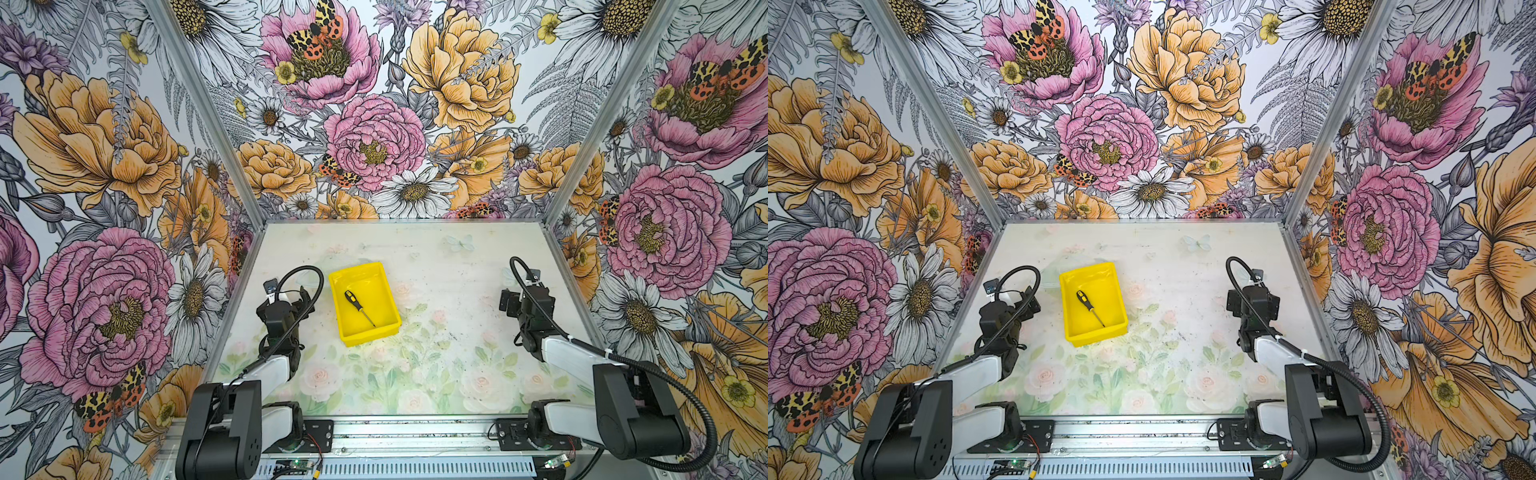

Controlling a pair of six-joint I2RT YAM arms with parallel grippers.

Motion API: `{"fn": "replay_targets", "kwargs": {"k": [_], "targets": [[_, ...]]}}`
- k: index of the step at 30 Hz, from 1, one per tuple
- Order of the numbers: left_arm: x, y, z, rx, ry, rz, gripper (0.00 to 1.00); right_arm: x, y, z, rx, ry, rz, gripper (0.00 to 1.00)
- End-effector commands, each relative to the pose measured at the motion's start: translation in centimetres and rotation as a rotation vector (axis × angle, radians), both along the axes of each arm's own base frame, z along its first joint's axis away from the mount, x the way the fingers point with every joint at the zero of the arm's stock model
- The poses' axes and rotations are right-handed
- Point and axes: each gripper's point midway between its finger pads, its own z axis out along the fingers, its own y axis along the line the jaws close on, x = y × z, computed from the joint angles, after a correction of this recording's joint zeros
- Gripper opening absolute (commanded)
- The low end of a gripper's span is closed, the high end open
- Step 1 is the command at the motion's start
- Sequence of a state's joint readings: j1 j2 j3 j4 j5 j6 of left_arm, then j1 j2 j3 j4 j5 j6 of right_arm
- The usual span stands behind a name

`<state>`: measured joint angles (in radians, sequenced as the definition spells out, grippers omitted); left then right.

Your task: Put the screwdriver in the bin

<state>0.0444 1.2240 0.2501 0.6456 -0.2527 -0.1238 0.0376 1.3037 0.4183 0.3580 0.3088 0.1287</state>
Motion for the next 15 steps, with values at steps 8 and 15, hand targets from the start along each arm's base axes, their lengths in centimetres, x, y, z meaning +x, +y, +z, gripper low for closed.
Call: {"fn": "replay_targets", "kwargs": {"k": [8,15], "targets": [[3.5,0.2,2.8,0.019,-0.107,-0.024,0.99,5.2,0.8,2.0,0.017,-0.075,0.052,1.00],[4.2,-0.4,2.1,0.024,-0.111,-0.058,0.99,5.8,1.4,2.2,0.008,-0.094,0.107,0.99]]}}
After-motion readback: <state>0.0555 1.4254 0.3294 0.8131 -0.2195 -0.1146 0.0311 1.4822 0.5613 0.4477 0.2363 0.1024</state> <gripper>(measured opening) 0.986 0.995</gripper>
